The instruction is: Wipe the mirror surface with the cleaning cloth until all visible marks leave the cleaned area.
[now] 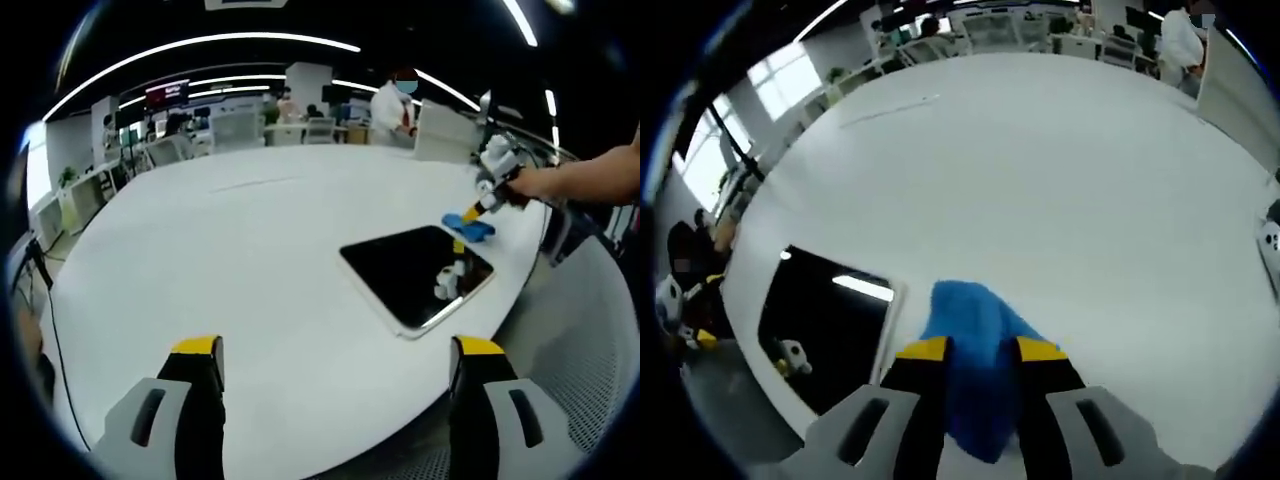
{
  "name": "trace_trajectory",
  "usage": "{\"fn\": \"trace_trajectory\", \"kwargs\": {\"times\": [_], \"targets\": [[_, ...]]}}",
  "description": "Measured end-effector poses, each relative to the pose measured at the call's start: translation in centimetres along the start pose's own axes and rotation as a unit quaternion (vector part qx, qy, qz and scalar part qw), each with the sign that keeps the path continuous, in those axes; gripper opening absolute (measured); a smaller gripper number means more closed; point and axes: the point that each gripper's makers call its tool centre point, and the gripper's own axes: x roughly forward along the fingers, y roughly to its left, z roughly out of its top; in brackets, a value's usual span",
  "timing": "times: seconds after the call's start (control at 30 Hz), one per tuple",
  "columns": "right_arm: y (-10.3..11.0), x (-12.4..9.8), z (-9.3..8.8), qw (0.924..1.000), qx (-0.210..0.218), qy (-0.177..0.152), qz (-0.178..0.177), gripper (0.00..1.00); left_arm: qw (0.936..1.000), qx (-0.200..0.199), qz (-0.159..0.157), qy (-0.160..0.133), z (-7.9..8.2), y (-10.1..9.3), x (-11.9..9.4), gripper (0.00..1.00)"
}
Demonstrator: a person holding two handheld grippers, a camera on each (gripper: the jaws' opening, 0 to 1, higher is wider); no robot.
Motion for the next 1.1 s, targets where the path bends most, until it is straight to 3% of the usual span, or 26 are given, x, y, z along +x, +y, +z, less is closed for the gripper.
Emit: {"fn": "trace_trajectory", "kwargs": {"times": [0.07,0.13,0.27,0.33,0.4,0.43,0.47,0.5,0.6,0.63,0.7,0.83,1.0,1.1], "targets": [[-0.1,-1.0,0.6,0.9995,0.001,-0.031,0.003,0.32,1.0,0.006,0.001,-0.002,0.1,0.1,0.0,0.93],[0.1,-2.2,1.2,0.9975,-0.023,-0.066,0.013,0.39,1.0,0.003,0.003,-0.005,0.2,0.1,-0.1,0.93],[-0.8,-4.8,1.4,0.9927,-0.056,-0.107,0.003,0.4,0.9998,-0.013,0.007,-0.016,0.5,0.4,-0.2,0.95],[-0.7,-5.8,1.0,0.9872,-0.109,-0.115,0.013,0.29,0.9998,-0.01,0.008,-0.014,0.4,0.3,-0.2,0.95],[-1.6,-6.7,0.2,0.9852,-0.12,-0.122,-0.008,0.12,0.9998,-0.009,0.007,-0.014,0.4,0.3,-0.1,0.95],[-1.5,-7.0,-0.3,0.9851,-0.108,-0.133,0.002,0.12,0.9999,-0.005,0.004,-0.01,0.3,0.2,-0.1,0.95],[-1.4,-7.1,-0.4,0.9848,-0.096,-0.144,0.011,0.16,1.0,-0.002,0.002,-0.007,0.2,0.1,0.0,0.95],[-1.3,-7.2,-0.7,0.9849,-0.079,-0.153,0.017,0.27,1.0,-0.001,0.0,-0.005,0.1,0.0,0.0,0.95],[-1.4,-8.1,-1.5,0.9785,-0.083,-0.188,0.018,0.48,1.0,-0.005,-0.002,-0.005,0.1,0.0,0.0,0.95],[-1.5,-8.2,-2.1,0.9789,-0.084,-0.186,0.013,0.48,1.0,-0.006,-0.002,-0.004,0.1,-0.1,0.0,0.95],[-1.3,-8.6,-2.3,0.9715,-0.119,-0.205,0.013,0.48,1.0,-0.007,-0.002,-0.005,0.1,0.0,0.0,0.95],[-1.2,-8.7,-4.2,0.9741,-0.094,-0.206,0.009,0.56,0.9999,-0.004,0.004,-0.013,0.4,0.2,-0.1,0.95],[-0.9,-8.7,-4.9,0.9716,-0.068,-0.226,0.013,0.9,0.9998,-0.006,0.003,-0.018,0.6,0.2,-0.1,0.95],[-0.2,-8.3,-5.8,0.9744,-0.055,-0.216,0.027,0.95,0.9999,0.0,-0.001,-0.014,0.5,0.1,-0.1,0.95]]}}
